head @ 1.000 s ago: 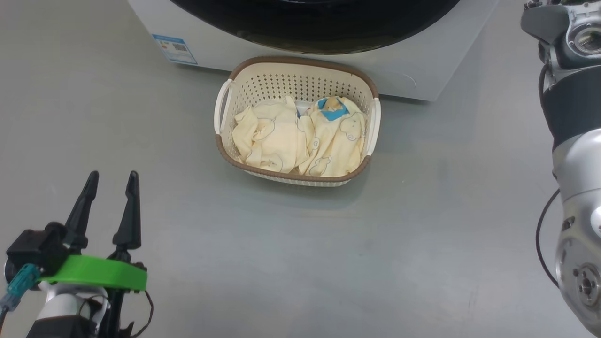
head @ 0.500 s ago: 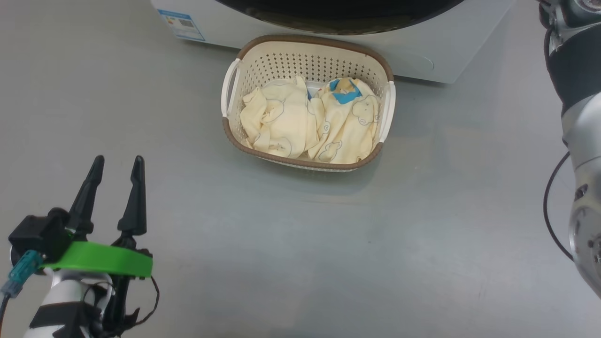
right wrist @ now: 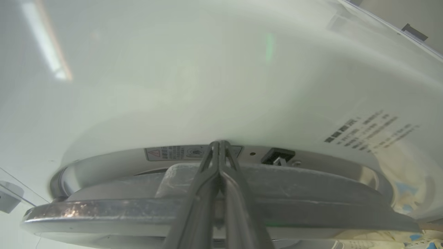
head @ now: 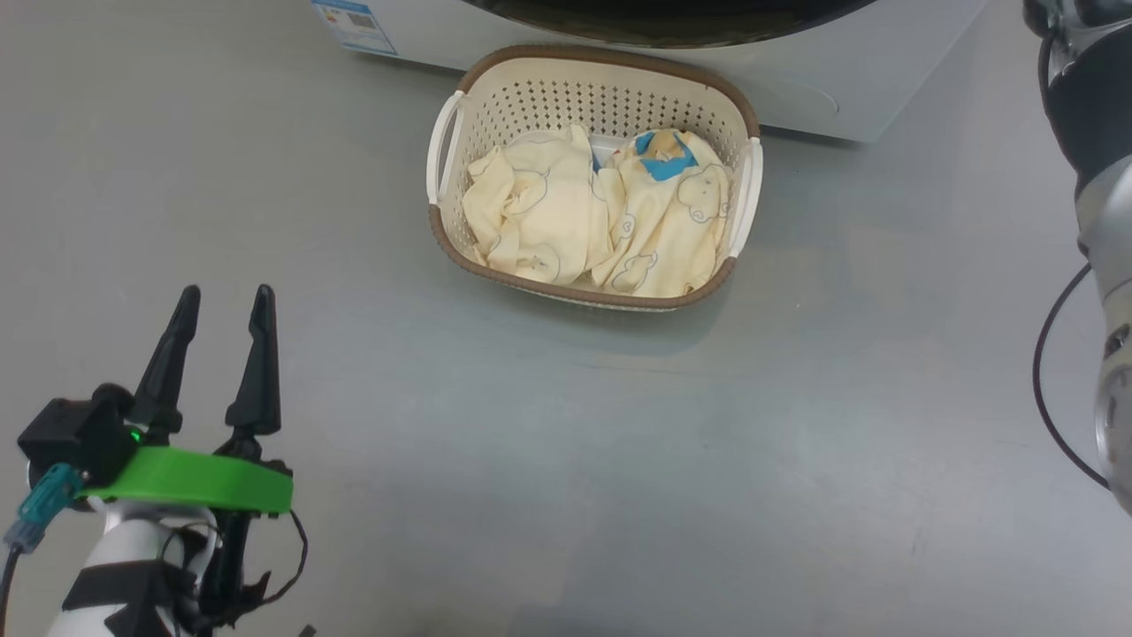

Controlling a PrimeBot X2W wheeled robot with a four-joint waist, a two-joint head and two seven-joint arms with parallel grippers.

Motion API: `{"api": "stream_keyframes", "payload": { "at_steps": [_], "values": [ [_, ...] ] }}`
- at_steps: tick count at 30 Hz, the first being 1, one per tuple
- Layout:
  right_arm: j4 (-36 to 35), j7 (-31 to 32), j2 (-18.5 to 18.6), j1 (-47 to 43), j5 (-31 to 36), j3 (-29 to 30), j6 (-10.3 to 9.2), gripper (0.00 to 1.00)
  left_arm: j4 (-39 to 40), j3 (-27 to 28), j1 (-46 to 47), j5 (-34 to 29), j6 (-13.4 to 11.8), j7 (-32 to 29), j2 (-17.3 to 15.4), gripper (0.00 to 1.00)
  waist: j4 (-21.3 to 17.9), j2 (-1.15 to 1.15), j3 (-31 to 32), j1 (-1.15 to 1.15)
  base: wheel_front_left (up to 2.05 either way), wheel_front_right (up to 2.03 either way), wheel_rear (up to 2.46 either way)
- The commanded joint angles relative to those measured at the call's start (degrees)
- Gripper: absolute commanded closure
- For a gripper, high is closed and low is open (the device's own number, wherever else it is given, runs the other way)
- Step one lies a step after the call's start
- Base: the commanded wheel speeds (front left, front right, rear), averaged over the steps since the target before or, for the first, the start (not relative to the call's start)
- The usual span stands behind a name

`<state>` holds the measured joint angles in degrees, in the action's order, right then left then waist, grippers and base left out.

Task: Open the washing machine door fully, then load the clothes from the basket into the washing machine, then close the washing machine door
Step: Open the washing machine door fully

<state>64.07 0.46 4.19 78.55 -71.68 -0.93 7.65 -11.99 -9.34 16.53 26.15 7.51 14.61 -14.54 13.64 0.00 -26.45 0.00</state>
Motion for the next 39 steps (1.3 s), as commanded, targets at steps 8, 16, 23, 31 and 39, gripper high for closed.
{"api": "stream_keyframes", "payload": {
  "at_steps": [8,16,23,31,39],
  "values": [
    [2.22,3.7,-1.31,6.6,-0.7,-0.39,-0.16,1.0,1.21,2.33,1.82,0.58,-0.02,0.39,-1.12,0.0,0.58,0.0,-0.73,0.0,0.0,0.0,0.0],
    [4.4,6.41,-1.31,7.05,-2.93,0.22,-0.16,1.0,1.38,2.59,1.81,0.46,-0.02,0.39,-0.7,0.0,0.91,0.0,-0.1,0.0,0.0,0.0,0.0],
    [4.8,7.6,-1.14,6.37,-3.01,0.38,-0.16,1.0,1.83,3.05,1.05,-0.05,-0.02,0.39,-0.68,0.0,0.58,0.0,0.9,0.0,0.0,0.0,0.0],
    [6.52,9.33,-0.01,5.56,-3.39,1.19,-0.16,1.0,1.75,2.89,0.42,-0.27,-0.02,0.39,-0.29,0.0,0.96,0.0,2.16,0.0,0.0,0.0,0.0],
    [8.17,9.82,0.24,6.7,-2.87,1.27,-0.16,1.0,1.59,2.98,-0.06,-0.18,-0.02,0.39,-0.22,0.0,1.98,0.0,1.94,0.0,0.0,0.0,0.0]
  ]
}}
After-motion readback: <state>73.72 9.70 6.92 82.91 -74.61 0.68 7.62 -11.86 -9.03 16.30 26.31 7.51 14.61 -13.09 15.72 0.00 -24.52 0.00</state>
